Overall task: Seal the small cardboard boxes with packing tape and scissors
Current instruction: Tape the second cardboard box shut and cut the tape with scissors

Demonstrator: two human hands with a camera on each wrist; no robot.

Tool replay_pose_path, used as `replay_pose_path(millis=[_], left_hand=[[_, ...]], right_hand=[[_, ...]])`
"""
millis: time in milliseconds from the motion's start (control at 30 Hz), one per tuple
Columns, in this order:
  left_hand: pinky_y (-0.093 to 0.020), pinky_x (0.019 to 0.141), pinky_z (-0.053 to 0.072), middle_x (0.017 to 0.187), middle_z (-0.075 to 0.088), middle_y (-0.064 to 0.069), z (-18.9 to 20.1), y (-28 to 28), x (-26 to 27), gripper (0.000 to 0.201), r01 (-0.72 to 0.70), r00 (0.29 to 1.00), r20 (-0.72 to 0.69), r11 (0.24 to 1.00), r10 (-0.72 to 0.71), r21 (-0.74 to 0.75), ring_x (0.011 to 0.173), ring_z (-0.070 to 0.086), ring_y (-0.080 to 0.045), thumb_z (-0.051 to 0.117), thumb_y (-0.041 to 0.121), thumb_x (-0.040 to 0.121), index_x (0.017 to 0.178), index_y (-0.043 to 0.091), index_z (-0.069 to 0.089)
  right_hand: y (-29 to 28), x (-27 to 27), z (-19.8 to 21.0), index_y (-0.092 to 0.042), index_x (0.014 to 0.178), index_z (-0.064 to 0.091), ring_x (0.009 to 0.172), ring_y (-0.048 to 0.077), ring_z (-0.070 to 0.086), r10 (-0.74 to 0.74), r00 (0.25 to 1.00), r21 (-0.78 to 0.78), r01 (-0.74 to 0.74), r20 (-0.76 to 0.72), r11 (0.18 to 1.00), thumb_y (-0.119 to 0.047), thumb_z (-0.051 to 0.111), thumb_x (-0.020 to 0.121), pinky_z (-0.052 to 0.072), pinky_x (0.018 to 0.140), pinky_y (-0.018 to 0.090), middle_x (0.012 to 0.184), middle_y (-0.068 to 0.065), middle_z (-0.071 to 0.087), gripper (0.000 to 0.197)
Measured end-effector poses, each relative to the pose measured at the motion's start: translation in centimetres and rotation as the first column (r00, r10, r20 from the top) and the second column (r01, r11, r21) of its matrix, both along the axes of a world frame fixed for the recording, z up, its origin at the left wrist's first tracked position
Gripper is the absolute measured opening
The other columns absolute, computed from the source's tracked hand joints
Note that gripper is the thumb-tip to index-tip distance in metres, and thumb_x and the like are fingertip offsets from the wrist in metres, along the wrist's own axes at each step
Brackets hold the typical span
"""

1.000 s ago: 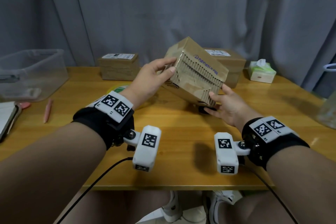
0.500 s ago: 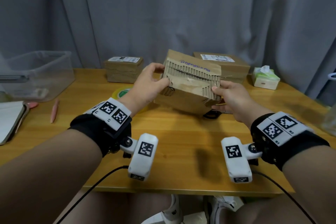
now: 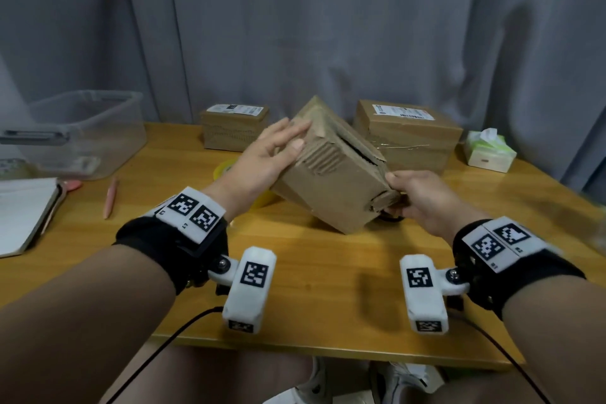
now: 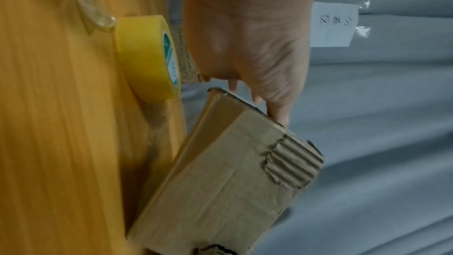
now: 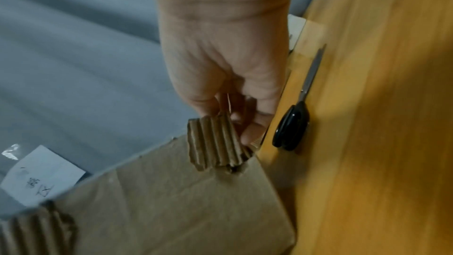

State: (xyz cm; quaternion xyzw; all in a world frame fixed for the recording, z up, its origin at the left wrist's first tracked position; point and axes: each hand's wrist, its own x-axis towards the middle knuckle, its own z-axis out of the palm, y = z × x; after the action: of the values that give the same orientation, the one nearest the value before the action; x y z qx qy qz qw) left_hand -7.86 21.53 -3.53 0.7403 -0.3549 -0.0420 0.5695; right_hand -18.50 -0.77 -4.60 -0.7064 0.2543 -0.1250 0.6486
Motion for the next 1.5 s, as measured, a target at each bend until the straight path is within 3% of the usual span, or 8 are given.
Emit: replay_pose_path(millis=[167,467,667,900,967,1133,1367,1500], left_hand=[[-0.026,0.110,0.016,0.156,0.003,0.006,1.8,-1.2,-0.5,0.099,-0.068,0.998,0.009,0.986,0.067,0.155,0.135,0.015,-0.005,0.063,0.060,0.075,0.151,0.032,0.007],[-0.049,0.107,0.034,0.139,0.045,-0.002,0.1,-1.7,1.6,0.092,-0.187,0.956,-0.186,0.959,0.228,0.214,0.126,0.044,-0.025,0.036,0.094,0.060,0.131,0.036,0.053],[-0.047,0.096,0.047,0.123,0.061,-0.001,1.1,-2.9,1.5,0.077,-0.296,0.844,-0.514,0.931,0.151,-0.213,0.111,0.059,-0.022,0.044,0.077,0.076,0.128,0.021,0.050],[-0.021,0.079,0.049,0.126,0.055,-0.002,1.5,-4.5,0.5,0.061,-0.141,0.957,-0.252,0.990,0.143,0.027,0.102,0.057,-0.011,0.067,0.033,0.086,0.137,0.012,0.041],[-0.018,0.069,0.048,0.119,0.057,0.000,1.5,-4.0,0.5,0.055,-0.132,0.956,-0.249,0.986,0.154,0.101,0.092,0.058,-0.008,0.062,0.031,0.090,0.137,0.012,0.042],[-0.031,0.096,0.043,0.118,0.052,-0.007,1.7,-3.4,1.3,0.034,-0.340,0.932,0.255,0.868,0.259,0.362,0.108,0.054,-0.023,0.056,0.034,0.093,0.124,0.020,0.059],[-0.045,0.101,0.033,0.134,0.038,-0.008,2.3,-5.7,-2.4,0.065,-0.397,0.874,0.484,0.633,0.040,0.665,0.126,0.028,-0.033,0.037,0.074,0.083,0.134,0.036,0.050],[-0.040,0.108,0.025,0.136,0.038,-0.005,2.2,-5.5,-1.4,0.063,-0.274,0.879,0.465,0.683,-0.109,0.677,0.126,0.028,-0.032,0.047,0.063,0.086,0.141,0.033,0.042]], right_hand=[[0.4,0.4,-0.9,0.000,0.119,0.057,0.093,0.029,0.061,-0.087,0.996,0.115,0.084,0.017,0.990,-0.010,0.053,0.096,0.056,0.072,0.038,0.111,0.018,0.061,0.025],[0.3,0.6,0.3,-0.011,0.109,0.063,0.081,0.023,0.060,-0.143,0.986,0.062,0.138,0.087,0.988,-0.015,0.053,0.096,0.049,0.058,0.030,0.098,0.009,0.061,0.017],[0.3,0.9,2.0,-0.008,0.112,0.058,0.066,0.019,0.062,-0.097,0.995,0.009,0.097,0.035,0.995,-0.011,0.040,0.101,0.048,0.040,0.019,0.089,0.010,0.063,0.021],[2.4,1.2,1.8,0.000,0.095,0.060,0.038,0.014,0.057,0.056,0.989,-0.100,-0.070,-0.137,0.992,-0.003,0.036,0.100,0.045,0.036,0.019,0.071,0.013,0.065,0.025],[2.4,0.8,1.3,-0.004,0.095,0.062,0.047,0.016,0.059,0.113,0.979,-0.109,-0.132,-0.172,0.985,-0.008,0.044,0.099,0.050,0.043,0.023,0.074,0.011,0.065,0.019],[1.3,1.2,0.0,-0.012,0.106,0.066,0.101,0.022,0.057,0.129,0.968,-0.407,-0.209,-0.215,0.889,-0.008,0.047,0.097,0.048,0.091,0.032,0.108,0.005,0.064,0.021],[0.2,1.8,-2.5,-0.009,0.124,0.061,0.116,0.027,0.053,0.083,0.814,-0.649,-0.516,-0.575,0.559,-0.020,0.043,0.101,0.040,0.091,0.028,0.127,0.011,0.059,0.031],[-1.1,1.7,-2.1,-0.009,0.126,0.060,0.121,0.026,0.051,0.048,0.833,-0.661,-0.470,-0.551,0.585,-0.017,0.046,0.099,0.038,0.094,0.026,0.133,0.009,0.056,0.032]])
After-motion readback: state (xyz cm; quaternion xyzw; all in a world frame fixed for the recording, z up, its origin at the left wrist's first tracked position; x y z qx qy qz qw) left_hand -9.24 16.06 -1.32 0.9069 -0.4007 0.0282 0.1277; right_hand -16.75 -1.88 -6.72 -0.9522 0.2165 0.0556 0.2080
